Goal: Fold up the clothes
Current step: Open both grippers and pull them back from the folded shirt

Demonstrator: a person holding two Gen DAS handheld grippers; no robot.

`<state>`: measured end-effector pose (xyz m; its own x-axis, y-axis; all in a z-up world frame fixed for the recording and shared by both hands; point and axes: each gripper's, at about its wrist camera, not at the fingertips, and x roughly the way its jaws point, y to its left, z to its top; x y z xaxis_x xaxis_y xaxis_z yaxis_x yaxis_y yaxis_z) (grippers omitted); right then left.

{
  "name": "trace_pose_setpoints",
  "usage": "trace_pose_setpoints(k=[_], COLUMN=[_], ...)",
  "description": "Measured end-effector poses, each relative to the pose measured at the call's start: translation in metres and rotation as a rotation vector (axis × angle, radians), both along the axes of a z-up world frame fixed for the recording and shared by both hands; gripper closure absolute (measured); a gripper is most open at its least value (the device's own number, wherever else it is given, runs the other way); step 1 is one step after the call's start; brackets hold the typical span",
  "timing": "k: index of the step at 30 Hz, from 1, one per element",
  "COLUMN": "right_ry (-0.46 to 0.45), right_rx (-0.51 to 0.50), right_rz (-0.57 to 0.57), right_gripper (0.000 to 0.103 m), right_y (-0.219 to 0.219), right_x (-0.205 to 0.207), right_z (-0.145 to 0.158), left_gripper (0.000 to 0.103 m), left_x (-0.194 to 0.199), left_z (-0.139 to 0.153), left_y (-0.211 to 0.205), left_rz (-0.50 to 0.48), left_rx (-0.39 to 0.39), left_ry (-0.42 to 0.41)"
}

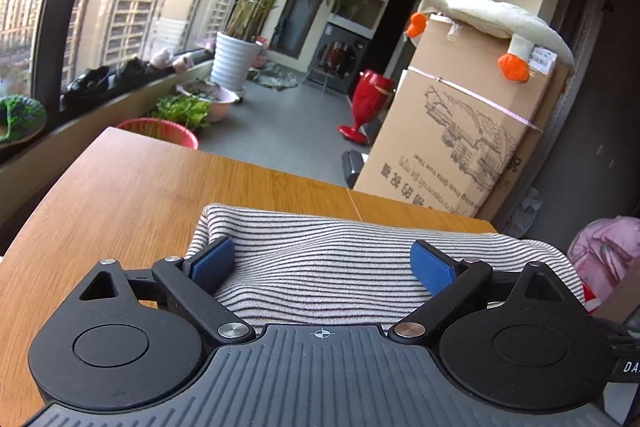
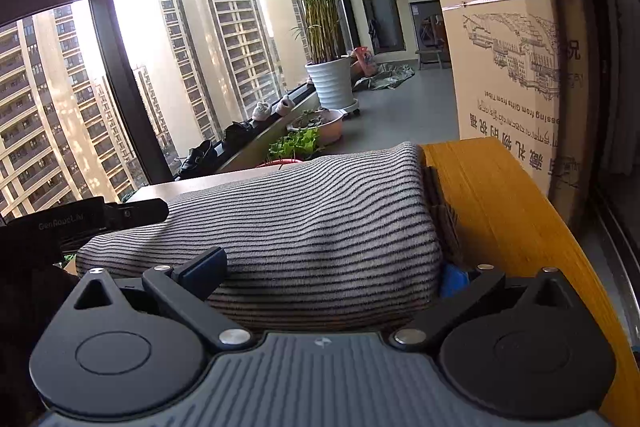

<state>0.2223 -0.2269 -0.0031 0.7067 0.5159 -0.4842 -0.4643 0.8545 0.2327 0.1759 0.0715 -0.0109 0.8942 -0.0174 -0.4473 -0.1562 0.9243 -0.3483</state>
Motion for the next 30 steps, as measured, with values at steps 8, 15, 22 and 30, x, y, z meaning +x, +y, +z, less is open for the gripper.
trace_pose_setpoints(k=[8, 15, 22, 30], right_ry=[-0.125, -0.113, -0.109, -0.11], right_rx=[0.003, -0.013, -0.024, -0.053], right_rz=[-0.164, -0.134, -0.103, -0.128], right_gripper=[0.0, 0.0, 0.0, 0.0], right_y=[-0.012, -0.018, -0.023, -0.025], right_x=[-0.033, -0.069, -0.115, -0.135], right_z=[0.003, 0.001, 0.001, 0.002], left_gripper=[0.002, 0.0, 0.0, 0.0], left_x=[-0.076, -0.121, -0.143, -0.157], left_z=[0.01, 0.014, 0.02, 0.019], left_y=[-0.021, -0.057, -0.086, -0.105], left_rz=[0.121, 0.068, 0.071, 0.119], left_rx=[0.119, 0.2, 0.317, 0.334], left_ry=[-0.104, -0.055, -0.086, -0.03])
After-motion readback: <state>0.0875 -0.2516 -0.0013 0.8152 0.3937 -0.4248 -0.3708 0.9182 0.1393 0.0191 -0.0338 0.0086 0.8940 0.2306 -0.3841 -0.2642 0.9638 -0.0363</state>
